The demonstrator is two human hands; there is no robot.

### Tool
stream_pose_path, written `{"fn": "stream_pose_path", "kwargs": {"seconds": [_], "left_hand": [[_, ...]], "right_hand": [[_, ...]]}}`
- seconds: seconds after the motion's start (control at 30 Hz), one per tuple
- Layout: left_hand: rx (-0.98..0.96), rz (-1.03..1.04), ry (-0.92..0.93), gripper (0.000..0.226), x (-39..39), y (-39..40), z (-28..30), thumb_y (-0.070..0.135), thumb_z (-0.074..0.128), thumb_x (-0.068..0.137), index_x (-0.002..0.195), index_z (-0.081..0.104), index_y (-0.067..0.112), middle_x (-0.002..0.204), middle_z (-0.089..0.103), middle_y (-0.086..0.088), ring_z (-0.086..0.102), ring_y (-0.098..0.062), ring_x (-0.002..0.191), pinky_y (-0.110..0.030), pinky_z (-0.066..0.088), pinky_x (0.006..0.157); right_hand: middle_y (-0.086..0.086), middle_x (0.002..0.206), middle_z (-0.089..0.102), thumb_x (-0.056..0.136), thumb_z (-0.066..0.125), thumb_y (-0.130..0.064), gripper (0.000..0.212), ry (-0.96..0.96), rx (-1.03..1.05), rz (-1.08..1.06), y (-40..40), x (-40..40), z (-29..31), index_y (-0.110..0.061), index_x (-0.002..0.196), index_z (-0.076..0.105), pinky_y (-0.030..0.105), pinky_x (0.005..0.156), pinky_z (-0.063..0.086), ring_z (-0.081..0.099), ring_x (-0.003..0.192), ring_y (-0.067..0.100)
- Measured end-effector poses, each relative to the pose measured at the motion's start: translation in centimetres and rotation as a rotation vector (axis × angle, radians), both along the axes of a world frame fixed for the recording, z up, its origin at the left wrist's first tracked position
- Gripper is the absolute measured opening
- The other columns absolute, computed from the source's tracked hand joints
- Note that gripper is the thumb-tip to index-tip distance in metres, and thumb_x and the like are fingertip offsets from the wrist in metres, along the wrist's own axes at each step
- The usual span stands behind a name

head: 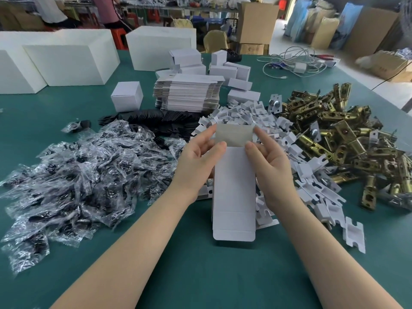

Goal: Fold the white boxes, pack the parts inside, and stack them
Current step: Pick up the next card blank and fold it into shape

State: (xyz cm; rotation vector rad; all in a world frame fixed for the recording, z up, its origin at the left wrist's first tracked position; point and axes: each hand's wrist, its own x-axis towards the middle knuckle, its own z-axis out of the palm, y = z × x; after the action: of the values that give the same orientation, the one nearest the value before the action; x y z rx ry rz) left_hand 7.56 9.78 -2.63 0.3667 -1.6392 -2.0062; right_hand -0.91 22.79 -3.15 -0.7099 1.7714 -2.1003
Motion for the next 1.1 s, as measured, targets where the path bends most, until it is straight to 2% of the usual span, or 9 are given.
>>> {"fn": "stream_pose_path", "kwargs": {"seconds": [0.17,0.27,0.37,0.53,0.63,0.7,0.77,0.87,1.1], "left_hand": [[0.080,-0.006,-0.044,0.027,0.1,-0.1,0.2,0.020,0.068,0.089,0.108,0.063,0.039,0.100,0.073,0.013,0.068,-0.007,0.077,-0.022,0.051,0.051],[0.024,-0.002,-0.035,0.018,0.1,-0.2,0.2,0.014,0.064,0.093,0.102,0.064,0.029,0.082,0.071,0.017,0.065,-0.001,0.068,-0.020,0.047,0.045],[-0.097,-0.023,-0.016,0.015,0.3,-0.5,0.2,0.021,0.064,0.088,0.095,0.069,0.034,0.081,0.070,0.014,0.063,-0.002,0.068,-0.020,0.048,0.048],[-0.272,-0.057,0.012,0.015,0.4,-0.7,0.3,0.031,0.063,0.090,0.095,0.075,0.039,0.086,0.070,0.011,0.060,-0.005,0.076,-0.019,0.049,0.063],[-0.268,-0.085,0.000,0.011,0.5,-0.8,0.5,0.043,0.067,0.085,0.091,0.076,0.040,0.087,0.072,0.011,0.063,-0.002,0.079,-0.016,0.051,0.066],[-0.260,-0.079,-0.005,0.017,0.4,-0.8,0.4,0.050,0.068,0.079,0.089,0.076,0.038,0.094,0.073,0.005,0.065,-0.009,0.088,-0.024,0.054,0.076],[-0.231,-0.082,-0.010,0.024,0.3,-0.7,0.4,0.051,0.069,0.077,0.088,0.076,0.032,0.105,0.072,-0.011,0.065,-0.018,0.095,-0.034,0.054,0.084],[-0.173,-0.101,-0.030,0.023,0.5,-0.5,0.6,0.046,0.072,0.076,0.089,0.076,0.027,0.111,0.066,-0.023,0.063,-0.022,0.095,-0.040,0.052,0.083],[-0.144,-0.101,-0.089,0.013,0.5,-0.8,0.3,0.025,0.072,0.078,0.086,0.076,0.035,0.082,0.070,0.008,0.066,-0.010,0.075,-0.025,0.053,0.058]], "right_hand": [[0.000,0.106,0.072,0.087,0.066,-0.033,0.031,0.015,0.017,-0.026,-0.1,-0.1,-0.1,-0.032,0.117,0.058,0.037,0.081,0.057,0.069,0.096,0.017],[0.003,0.106,0.067,0.092,0.064,-0.029,0.016,0.113,0.080,-0.064,-0.2,-0.3,-0.3,-0.025,0.107,0.060,0.046,0.082,0.053,0.064,0.094,0.017],[-0.003,0.092,0.065,0.093,0.064,-0.023,0.003,0.141,0.045,-0.037,0.0,-0.3,0.0,-0.024,0.094,0.062,0.038,0.073,0.049,0.060,0.085,0.011],[-0.017,0.082,0.069,0.091,0.069,-0.018,0.012,0.208,0.020,-0.034,0.3,-0.3,0.5,-0.029,0.086,0.071,0.019,0.068,0.051,0.062,0.079,0.001],[-0.019,0.077,0.068,0.088,0.072,-0.018,0.008,0.227,0.004,-0.026,0.3,-0.1,0.6,-0.025,0.085,0.070,0.011,0.063,0.046,0.060,0.073,-0.004],[-0.021,0.076,0.068,0.088,0.072,-0.016,0.010,0.253,0.014,-0.042,0.2,0.0,0.7,-0.025,0.084,0.068,0.009,0.063,0.045,0.060,0.072,-0.006],[-0.022,0.075,0.067,0.089,0.071,-0.016,0.010,0.272,0.022,-0.052,0.2,0.1,0.7,-0.025,0.084,0.068,0.008,0.062,0.045,0.059,0.072,-0.006],[-0.021,0.075,0.066,0.091,0.069,-0.017,0.012,0.275,0.031,-0.067,0.1,0.2,0.7,-0.026,0.083,0.068,0.011,0.060,0.045,0.059,0.070,-0.005],[-0.019,0.090,0.068,0.089,0.071,-0.015,0.017,0.192,0.110,-0.038,0.2,0.3,0.9,-0.032,0.093,0.071,0.030,0.063,0.056,0.063,0.073,0.008]]}}
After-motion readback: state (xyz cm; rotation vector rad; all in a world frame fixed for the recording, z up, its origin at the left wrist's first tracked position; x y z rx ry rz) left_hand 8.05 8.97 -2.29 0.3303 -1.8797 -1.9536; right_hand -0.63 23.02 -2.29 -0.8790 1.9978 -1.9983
